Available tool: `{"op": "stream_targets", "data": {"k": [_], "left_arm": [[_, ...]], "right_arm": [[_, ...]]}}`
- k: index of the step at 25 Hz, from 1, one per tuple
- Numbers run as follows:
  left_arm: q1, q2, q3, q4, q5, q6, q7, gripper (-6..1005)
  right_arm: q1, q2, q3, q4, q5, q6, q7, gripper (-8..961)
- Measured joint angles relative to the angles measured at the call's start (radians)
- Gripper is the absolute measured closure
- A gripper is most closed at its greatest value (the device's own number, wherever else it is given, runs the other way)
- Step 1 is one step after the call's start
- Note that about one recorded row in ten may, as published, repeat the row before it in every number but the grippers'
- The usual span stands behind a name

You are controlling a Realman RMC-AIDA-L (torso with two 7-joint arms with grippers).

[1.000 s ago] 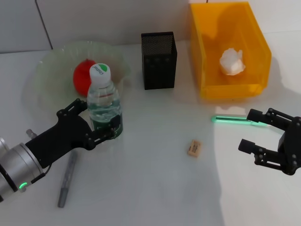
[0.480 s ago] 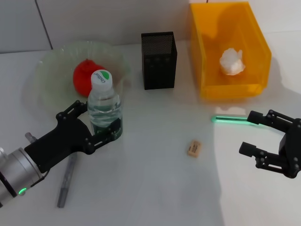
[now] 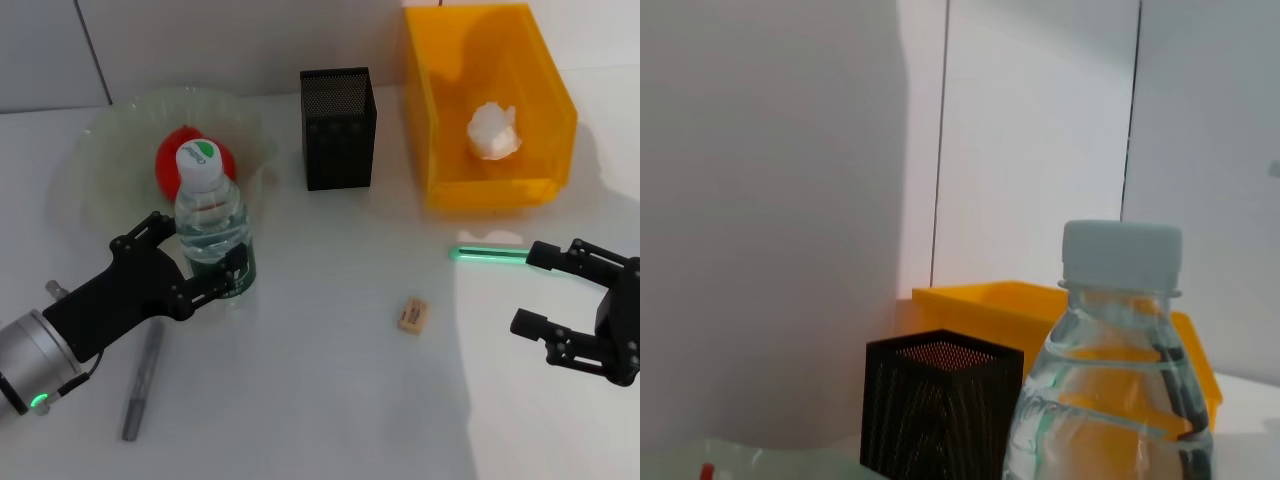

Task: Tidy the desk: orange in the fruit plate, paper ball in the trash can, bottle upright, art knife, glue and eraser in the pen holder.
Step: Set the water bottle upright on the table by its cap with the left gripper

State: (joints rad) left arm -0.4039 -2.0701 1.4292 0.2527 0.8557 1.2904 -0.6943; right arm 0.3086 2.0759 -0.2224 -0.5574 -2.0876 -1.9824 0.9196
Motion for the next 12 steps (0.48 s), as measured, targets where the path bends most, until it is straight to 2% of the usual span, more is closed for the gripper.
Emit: {"op": "stream_targets", "data": {"k": [4,12], "left_arm": [[0.019,-0.002,-0.021,0.005,-0.004,0.046,0.036,173],[0.023,0.000,-0.029,0.009,-0.012,0.021,0.069,173]], "right_arm": [[-0.003,0.000,0.000,-0.002,0.000,-0.002,-0.001,200],[-0.005,-0.001,0.000,-0.005,0.000,-0.012,-0.002,200]]}}
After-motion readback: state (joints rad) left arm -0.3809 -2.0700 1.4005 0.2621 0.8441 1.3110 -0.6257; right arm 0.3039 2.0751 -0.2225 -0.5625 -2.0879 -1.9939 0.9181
